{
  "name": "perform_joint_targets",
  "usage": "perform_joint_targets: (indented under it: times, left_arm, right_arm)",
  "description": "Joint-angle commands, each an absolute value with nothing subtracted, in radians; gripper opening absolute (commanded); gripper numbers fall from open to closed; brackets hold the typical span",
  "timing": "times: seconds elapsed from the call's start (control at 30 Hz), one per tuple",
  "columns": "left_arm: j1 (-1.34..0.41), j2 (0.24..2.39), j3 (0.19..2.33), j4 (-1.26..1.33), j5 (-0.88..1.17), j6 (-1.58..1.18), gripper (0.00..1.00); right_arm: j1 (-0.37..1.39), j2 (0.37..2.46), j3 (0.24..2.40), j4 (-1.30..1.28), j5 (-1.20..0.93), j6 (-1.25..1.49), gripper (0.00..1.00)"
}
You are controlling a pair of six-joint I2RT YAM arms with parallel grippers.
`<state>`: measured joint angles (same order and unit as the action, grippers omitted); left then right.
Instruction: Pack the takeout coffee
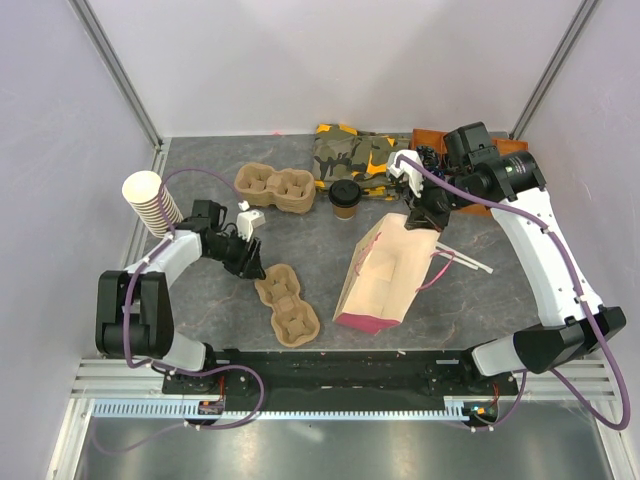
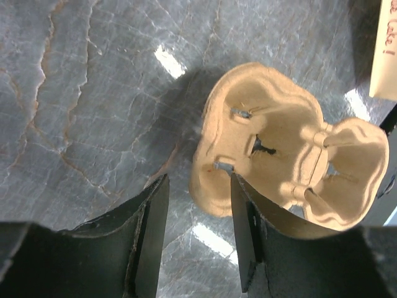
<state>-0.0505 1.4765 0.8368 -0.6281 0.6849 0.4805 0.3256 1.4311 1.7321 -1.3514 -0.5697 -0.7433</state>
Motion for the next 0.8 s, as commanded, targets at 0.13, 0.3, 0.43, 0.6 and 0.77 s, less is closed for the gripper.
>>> perform_joint_targets:
  times: [0.13,0.3,0.43,0.6,0.77]
  left_arm:
    - [-0.049,1.500,0.856,-0.552,0.721,0.425,0.47]
    - [-0.051,1.519,0.864,-0.555,0.712,0.448,0.43]
    - [-0.052,1.534,0.870,-0.564,0.716,0.451,0.43]
    - [-0.064,1.542,0.874,-0.566,0.715,0.468,0.43]
    - [-0.072,1.569,0.887,-0.571,0.701,0.466,0.35]
  right_arm:
    - [0.331,1.410,1.724,-1.385,-0.575,-0.732,0.00]
    - [0.331,1.411,1.726,-1.385,-0.569,-0.732,0.00]
    - [0.331,1.413,1.724,-1.387,-0.568,-0.732,0.00]
    - [0.331,1.420,1.726,-1.381,-0.569,-0.724,0.00]
    - [0.331,1.424,1.729,-1.378,-0.568,-0.722,0.00]
